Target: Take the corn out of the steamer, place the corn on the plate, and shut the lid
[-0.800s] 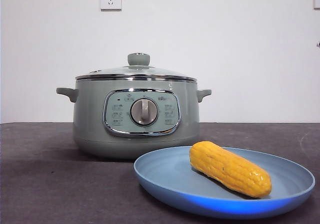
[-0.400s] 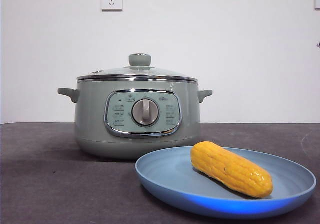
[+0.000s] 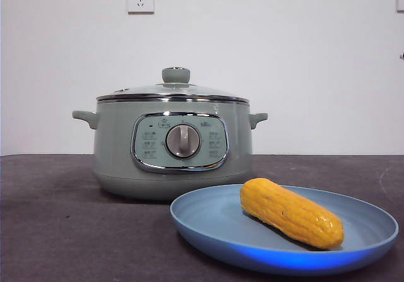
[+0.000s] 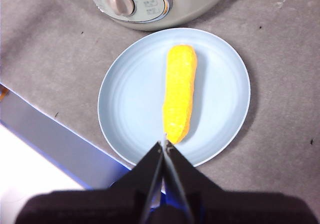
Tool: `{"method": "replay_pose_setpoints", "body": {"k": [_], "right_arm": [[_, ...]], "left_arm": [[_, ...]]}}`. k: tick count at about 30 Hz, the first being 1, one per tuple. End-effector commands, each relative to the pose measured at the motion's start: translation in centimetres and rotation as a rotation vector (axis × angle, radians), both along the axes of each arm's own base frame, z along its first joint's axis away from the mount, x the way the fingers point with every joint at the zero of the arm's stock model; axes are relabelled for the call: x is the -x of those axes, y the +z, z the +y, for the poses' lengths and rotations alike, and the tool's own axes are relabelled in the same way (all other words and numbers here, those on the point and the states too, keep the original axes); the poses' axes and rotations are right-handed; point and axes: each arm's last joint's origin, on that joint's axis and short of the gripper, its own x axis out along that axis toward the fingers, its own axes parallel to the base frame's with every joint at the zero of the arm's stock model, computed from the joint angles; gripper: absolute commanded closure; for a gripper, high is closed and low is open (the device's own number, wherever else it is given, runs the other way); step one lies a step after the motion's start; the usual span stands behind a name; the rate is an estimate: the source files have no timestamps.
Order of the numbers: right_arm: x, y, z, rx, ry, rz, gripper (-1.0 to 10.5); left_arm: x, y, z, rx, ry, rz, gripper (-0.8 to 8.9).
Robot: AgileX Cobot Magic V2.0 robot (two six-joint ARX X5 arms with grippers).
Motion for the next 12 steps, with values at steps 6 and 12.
{"method": "replay_pose_setpoints", "body": {"k": [6,12], "right_arm": [[0.0,0.1,0.0,-0.006,-0.001,-0.005,9.5],[0.0,0.1,0.0,-0.005,-0.001,-0.005,9.5]], "left_arm": [[0.2,-10.2,0.8,-0.011,0.109,0.119,8.17],[0.5,-14.2,0.9,-0.009,0.129,0.164,8.17]]}}
